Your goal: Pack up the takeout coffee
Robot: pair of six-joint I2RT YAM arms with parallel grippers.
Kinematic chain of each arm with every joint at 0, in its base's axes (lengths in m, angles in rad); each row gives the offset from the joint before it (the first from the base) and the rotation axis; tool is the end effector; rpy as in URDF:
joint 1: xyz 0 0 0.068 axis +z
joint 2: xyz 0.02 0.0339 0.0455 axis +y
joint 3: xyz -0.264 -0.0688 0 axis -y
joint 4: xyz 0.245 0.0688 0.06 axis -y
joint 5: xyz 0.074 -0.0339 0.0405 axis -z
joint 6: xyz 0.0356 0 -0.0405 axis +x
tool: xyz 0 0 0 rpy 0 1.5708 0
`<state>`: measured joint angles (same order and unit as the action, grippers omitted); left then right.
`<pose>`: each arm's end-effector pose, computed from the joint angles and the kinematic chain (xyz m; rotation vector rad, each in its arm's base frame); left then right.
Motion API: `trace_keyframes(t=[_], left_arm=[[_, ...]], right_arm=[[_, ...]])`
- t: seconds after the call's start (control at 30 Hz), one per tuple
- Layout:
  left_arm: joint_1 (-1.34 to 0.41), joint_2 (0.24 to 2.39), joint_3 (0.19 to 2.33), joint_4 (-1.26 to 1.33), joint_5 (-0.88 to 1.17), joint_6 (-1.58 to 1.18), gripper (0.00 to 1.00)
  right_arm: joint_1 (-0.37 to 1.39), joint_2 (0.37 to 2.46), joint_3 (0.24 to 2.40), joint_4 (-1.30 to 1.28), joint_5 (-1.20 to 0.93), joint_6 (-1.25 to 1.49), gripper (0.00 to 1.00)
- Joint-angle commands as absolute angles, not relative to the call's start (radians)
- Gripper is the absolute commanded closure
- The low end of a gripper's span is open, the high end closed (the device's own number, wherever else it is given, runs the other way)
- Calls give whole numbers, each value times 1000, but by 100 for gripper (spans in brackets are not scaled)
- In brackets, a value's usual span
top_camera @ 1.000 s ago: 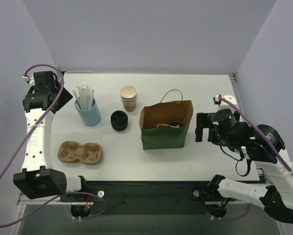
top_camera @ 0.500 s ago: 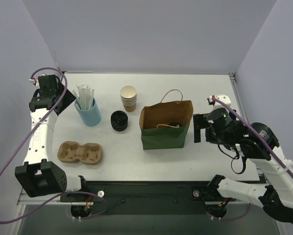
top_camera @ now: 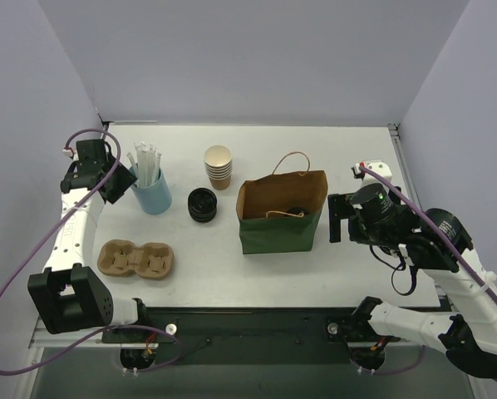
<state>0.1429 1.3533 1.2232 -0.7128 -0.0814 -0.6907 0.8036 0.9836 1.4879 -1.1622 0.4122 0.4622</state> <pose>0.2833 0.0437 0.3173 -1.0121 2.1935 -0.1542 0.1099 0.0935 0.4390 -0.1488 2.1724 0.2640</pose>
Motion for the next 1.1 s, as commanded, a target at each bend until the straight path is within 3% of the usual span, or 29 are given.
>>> trace_keyframes(t=[0.0,0.53,0.73,0.87,0.9,0.93,1.07], left_arm=[[140,1348,1252,-663,-69,-690,42],[127,1347,1281,-632,21,-762,41],[126,1342,1276,-627,34,-773,47],[126,1336,1298,-670,17,-756,63],[126,1333,1301,-676,14,-747,74],[126,1325,1304,-683,8,-744,79],[127,1315,1353,-732,-17,-730,89]], right_arm=[[793,982,1479,-1175,417,449,0],[792,991,1476,-1169,408,433,0],[790,983,1471,-1169,411,436,0],[790,986,1474,-1169,416,434,0],[790,988,1474,-1167,416,434,0],[790,985,1474,-1169,417,434,0],[787,988,1476,-1169,416,426,0]])
